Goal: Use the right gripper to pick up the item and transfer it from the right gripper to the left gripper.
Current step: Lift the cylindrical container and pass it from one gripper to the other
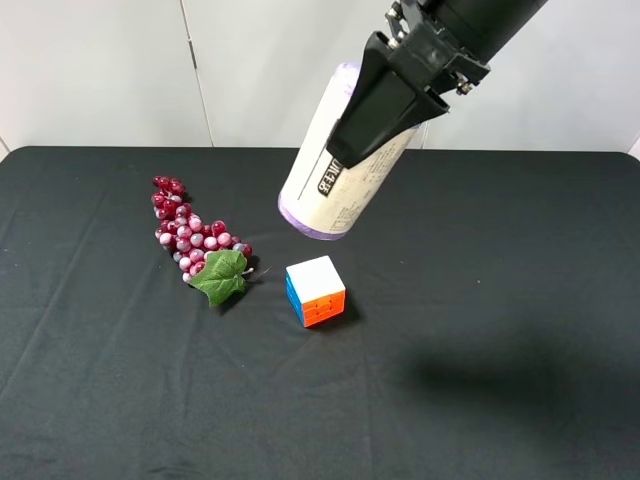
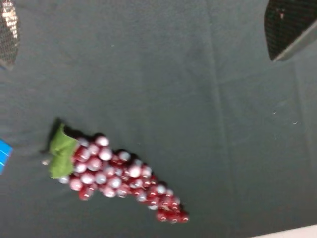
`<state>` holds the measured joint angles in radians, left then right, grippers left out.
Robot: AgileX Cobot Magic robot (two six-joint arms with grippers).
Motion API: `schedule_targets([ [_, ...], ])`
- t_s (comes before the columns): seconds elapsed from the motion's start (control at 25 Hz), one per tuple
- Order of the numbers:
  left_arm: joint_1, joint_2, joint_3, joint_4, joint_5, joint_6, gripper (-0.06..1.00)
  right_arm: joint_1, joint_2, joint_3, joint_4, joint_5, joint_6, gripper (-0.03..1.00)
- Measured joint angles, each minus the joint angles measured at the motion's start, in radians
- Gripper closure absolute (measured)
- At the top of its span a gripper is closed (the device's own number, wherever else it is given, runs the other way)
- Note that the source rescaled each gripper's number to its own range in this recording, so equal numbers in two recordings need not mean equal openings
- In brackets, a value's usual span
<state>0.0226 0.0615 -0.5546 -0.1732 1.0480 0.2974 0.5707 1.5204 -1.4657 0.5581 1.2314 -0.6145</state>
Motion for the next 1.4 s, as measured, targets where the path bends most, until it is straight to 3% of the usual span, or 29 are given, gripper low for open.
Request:
schedule_targets([
  [0.2,0.0,0.162,-0.048,-0.105,-0.021,0.123,-0.01,0.0,0.0,0.0,0.003,0.0,-0.011,0.95],
  [0.4,-0.049,0.284,-0.064,-0.207,-0.124,0.221,-0.01,0.0,0.0,0.0,0.008,-0.02,-0.006,0.95],
  [0.68,-0.211,0.425,-0.116,-0.136,-0.151,0.243,0.0,0.0,0.009,0.0,0.025,-0.053,0.02,0.95],
  [0.92,-0.37,0.593,-0.185,-0.057,-0.233,0.247,0.0,0.0,0.043,0.0,0.07,-0.062,0.023,0.95],
  [1.4,-0.636,0.954,-0.272,-0.047,-0.463,0.253,0.0,0.0,0.054,-0.068,0.097,-0.074,0.056,0.95],
])
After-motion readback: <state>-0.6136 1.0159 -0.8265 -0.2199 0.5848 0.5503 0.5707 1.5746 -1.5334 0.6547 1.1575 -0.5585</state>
